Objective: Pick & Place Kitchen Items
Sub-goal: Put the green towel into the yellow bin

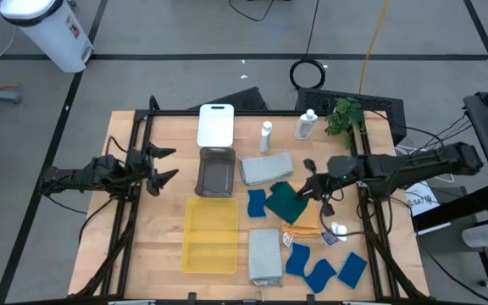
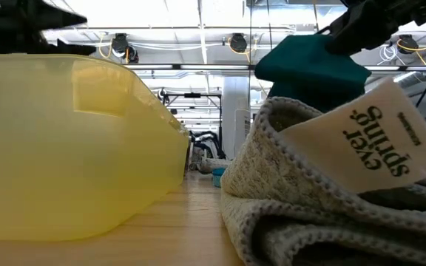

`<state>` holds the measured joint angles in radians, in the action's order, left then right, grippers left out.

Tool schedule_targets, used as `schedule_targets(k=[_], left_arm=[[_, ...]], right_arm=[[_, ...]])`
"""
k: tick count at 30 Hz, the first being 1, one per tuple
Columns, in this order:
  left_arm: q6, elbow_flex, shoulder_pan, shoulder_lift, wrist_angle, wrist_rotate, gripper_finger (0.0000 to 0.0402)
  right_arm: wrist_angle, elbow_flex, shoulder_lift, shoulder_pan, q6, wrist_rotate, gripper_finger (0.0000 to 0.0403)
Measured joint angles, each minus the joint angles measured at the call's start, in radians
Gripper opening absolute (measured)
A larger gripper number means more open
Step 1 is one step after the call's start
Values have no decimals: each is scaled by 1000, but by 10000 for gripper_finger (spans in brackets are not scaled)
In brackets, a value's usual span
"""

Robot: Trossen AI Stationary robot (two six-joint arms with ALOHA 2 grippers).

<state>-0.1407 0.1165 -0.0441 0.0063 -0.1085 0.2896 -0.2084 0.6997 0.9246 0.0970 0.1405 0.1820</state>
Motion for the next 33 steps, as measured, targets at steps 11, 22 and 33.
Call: schedule_targets(k=[11,22,33], left_arm=[[-279,0,0,41,-76,85,374],[-473,0,0,338,-174,293,374],[-506,12,57,637,-500,131,374]], right_arm=[[4,31,82,57,0,-89,0],[17,31,85,56,9,-83,0],[16,31,85,55,29,-82,0]])
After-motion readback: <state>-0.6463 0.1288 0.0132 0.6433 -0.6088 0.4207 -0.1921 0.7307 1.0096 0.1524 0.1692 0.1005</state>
